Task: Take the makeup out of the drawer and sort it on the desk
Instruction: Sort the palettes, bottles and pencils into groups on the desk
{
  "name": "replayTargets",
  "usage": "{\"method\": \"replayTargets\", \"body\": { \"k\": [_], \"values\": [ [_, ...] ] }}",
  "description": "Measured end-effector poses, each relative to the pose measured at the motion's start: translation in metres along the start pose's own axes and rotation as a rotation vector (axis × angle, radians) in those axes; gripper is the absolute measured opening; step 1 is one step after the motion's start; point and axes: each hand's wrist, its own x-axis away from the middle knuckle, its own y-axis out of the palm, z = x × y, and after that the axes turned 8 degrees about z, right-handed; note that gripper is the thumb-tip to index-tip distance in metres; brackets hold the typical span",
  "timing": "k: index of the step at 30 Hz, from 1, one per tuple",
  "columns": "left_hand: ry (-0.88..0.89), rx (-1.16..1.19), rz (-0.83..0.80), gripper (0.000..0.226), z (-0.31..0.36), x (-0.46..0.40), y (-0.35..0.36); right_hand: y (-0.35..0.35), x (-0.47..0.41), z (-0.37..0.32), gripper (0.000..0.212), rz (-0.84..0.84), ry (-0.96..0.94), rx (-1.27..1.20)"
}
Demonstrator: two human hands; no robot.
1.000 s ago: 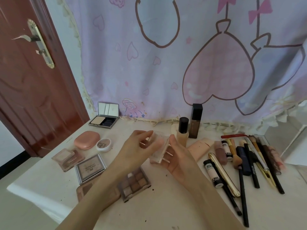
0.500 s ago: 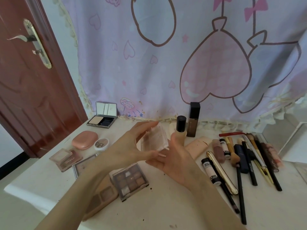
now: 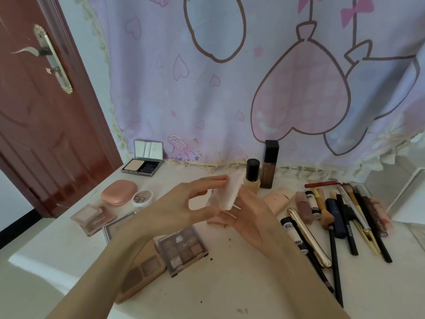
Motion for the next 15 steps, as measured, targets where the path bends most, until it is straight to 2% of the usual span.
{"method": "replayTargets", "body": {
  "k": [3, 6, 8, 12, 15],
  "values": [
    [-0.063, 0.086, -0.026, 0.056, 0.002, 0.002, 0.002, 0.002, 0.001, 0.003, 0.049, 0.077, -0.092, 0.162],
    [-0.087, 0.134, 0.053, 0.040, 0.000, 0.003, 0.006, 0.005, 0.002, 0.008, 0.031, 0.107, -0.208, 0.382],
    [-0.115, 0.180, 0.109, 0.034, -0.004, 0.004, 0.007, 0.005, 0.003, 0.009, 0.034, 0.073, -0.204, 0.420],
    [-0.146, 0.195, 0.142, 0.044, -0.015, 0.005, 0.006, 0.004, 0.006, 0.004, 0.033, 0.006, -0.191, 0.416],
    [-0.161, 0.198, 0.156, 0.045, -0.017, 0.005, 0.009, 0.005, 0.007, 0.003, 0.033, 0.040, -0.255, 0.490]
  ]
}}
